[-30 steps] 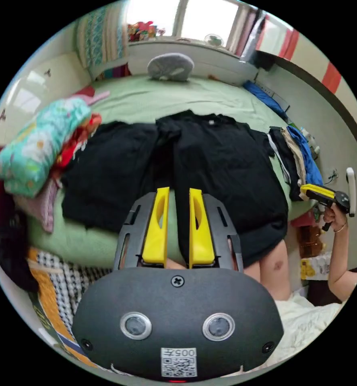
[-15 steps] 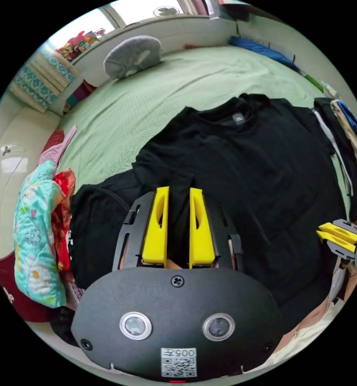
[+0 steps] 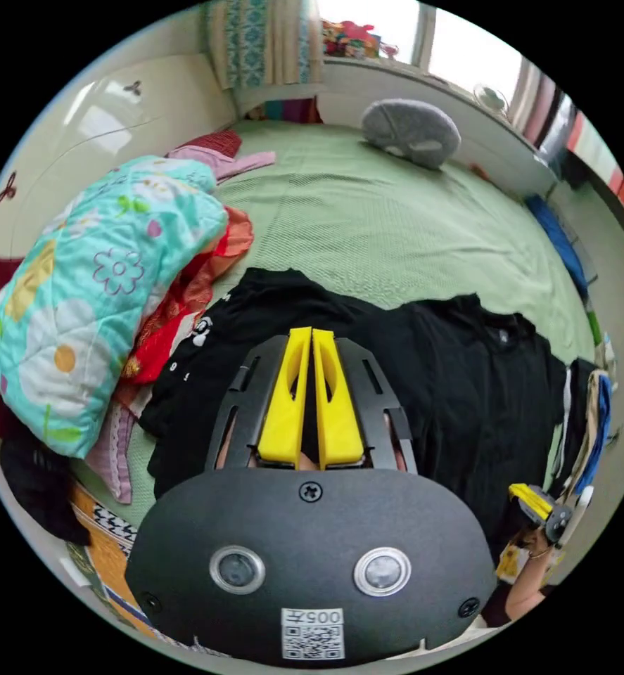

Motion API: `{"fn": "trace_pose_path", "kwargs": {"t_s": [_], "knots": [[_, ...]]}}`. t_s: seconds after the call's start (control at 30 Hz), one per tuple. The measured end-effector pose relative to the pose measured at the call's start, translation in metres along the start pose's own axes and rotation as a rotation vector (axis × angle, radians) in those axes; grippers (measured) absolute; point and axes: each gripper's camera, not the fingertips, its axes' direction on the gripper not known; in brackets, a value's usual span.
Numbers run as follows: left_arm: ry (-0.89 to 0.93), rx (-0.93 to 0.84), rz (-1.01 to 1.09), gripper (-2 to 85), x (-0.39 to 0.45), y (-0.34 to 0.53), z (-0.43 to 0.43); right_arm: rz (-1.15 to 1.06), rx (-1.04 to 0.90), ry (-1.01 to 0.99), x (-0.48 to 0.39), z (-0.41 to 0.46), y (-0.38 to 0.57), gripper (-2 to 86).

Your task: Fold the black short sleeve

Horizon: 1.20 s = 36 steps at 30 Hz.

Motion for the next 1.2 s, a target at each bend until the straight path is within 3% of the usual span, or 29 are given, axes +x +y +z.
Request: {"fn": "trace_pose_path", "kwargs": {"t_s": [0.13, 0.23, 0.37, 0.5, 0.9, 1.2], "knots": [[0.129, 0.021, 0.068, 1.9, 0.001, 0.018, -0.019, 0.012, -0.008, -0.024, 0.003, -0.007, 0.011, 1.4], [0.149, -0.047, 0.198, 5.7, 0.026, 0.053, -0.013, 0.024, -0.004, -0.028, 0.004, -0.011, 0.022, 1.5], [0.126, -0.141, 0.181, 11.0, 0.030, 0.090, 0.017, 0.016, -0.003, -0.015, 0.002, -0.013, 0.034, 1.5], [0.184, -0.133, 0.046, 8.9, 0.006, 0.093, 0.025, 0.008, -0.011, -0.004, 0.001, -0.015, 0.038, 1.5], [0.201, -0.147, -0.017, -0.1, -0.048, 0.134, -0.006, 0.027, -0.007, -0.010, 0.006, -0.026, 0.061, 1.8], [0.232, -0.111, 0.210, -0.7, 0.012, 0.263, -0.064, 0.198, 0.108, 0.020, 0.025, -0.085, 0.149, 3.2]]}}
